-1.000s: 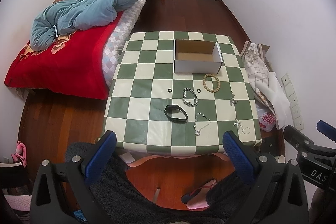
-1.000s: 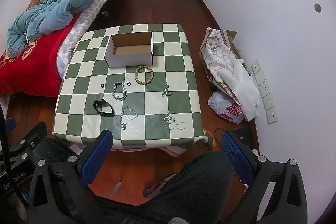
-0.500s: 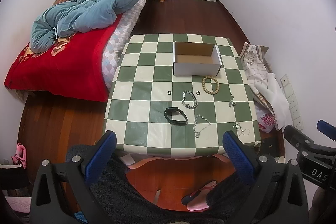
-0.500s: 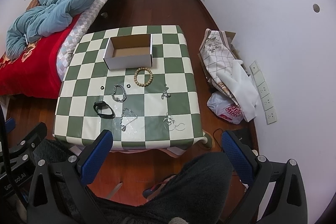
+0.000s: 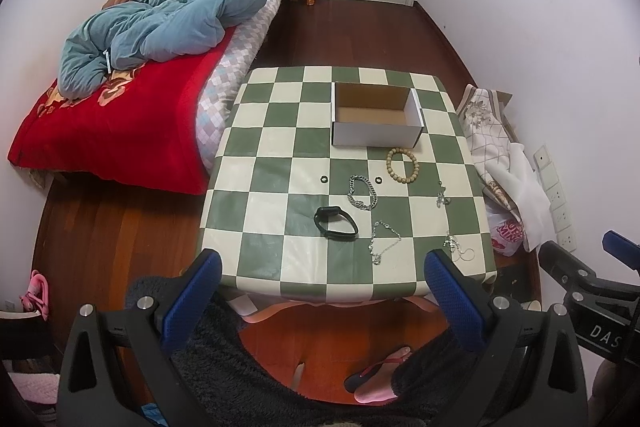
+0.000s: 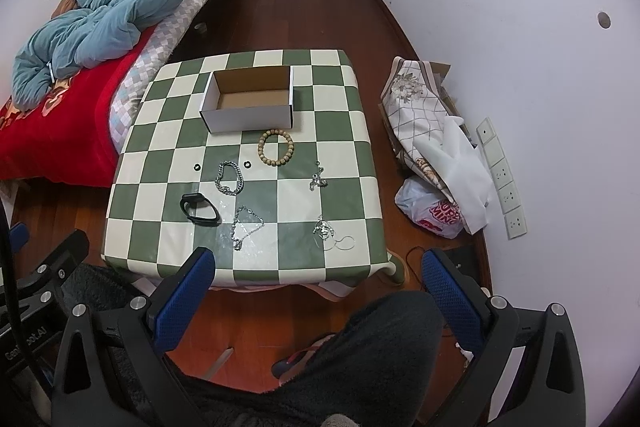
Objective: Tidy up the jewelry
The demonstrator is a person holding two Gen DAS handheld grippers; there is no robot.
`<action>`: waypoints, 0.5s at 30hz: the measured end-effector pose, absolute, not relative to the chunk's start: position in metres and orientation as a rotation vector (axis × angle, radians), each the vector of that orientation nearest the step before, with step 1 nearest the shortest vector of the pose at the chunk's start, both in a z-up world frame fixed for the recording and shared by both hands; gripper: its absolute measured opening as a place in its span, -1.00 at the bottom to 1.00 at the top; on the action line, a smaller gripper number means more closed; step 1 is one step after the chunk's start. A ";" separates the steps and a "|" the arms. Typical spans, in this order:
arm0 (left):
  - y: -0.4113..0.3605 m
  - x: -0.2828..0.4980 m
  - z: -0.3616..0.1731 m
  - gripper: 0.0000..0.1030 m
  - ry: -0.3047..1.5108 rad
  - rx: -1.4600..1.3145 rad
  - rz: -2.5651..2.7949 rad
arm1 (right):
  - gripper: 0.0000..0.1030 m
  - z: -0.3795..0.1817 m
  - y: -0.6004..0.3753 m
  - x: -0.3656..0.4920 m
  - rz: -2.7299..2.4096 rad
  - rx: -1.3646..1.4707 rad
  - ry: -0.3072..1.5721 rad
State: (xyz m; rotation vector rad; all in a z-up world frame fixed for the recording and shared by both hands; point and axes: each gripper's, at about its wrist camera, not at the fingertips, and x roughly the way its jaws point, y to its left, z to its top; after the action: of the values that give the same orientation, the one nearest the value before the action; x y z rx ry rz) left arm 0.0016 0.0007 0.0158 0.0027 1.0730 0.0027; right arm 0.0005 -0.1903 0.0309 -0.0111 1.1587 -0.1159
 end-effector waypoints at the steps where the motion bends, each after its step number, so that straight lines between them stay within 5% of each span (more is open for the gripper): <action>1: 0.000 0.002 0.017 1.00 1.073 0.003 0.002 | 1.00 0.031 -0.190 0.001 -0.115 -0.011 1.158; 15: 0.005 0.001 0.021 1.00 1.062 -0.005 0.004 | 1.00 0.035 -0.184 0.003 -0.113 -0.012 1.151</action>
State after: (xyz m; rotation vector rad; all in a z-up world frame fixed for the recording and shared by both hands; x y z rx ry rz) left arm 0.0007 0.0052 0.0210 -0.0049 1.0619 0.0042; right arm 0.0025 -0.1837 0.0352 -0.0119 1.1505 -0.1131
